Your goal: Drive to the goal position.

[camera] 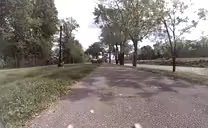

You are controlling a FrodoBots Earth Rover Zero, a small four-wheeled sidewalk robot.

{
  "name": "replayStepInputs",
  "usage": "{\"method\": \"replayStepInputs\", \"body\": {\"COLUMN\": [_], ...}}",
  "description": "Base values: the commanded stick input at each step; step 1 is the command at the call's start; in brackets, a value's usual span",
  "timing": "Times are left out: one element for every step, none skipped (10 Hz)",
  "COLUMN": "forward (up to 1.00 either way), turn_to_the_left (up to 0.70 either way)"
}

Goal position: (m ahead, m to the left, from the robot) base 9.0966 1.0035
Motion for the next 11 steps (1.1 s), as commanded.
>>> {"method": "replayStepInputs", "body": {"forward": [0.00, 0.00, 0.00, 0.12, 0.84, 1.00, 1.00, 1.00, 1.00, 1.00, 1.00], "turn_to_the_left": [0.00, 0.00, 0.00, 0.00, 0.00, 0.00, 0.00, 0.00, 0.00, 0.00, 0.00]}}
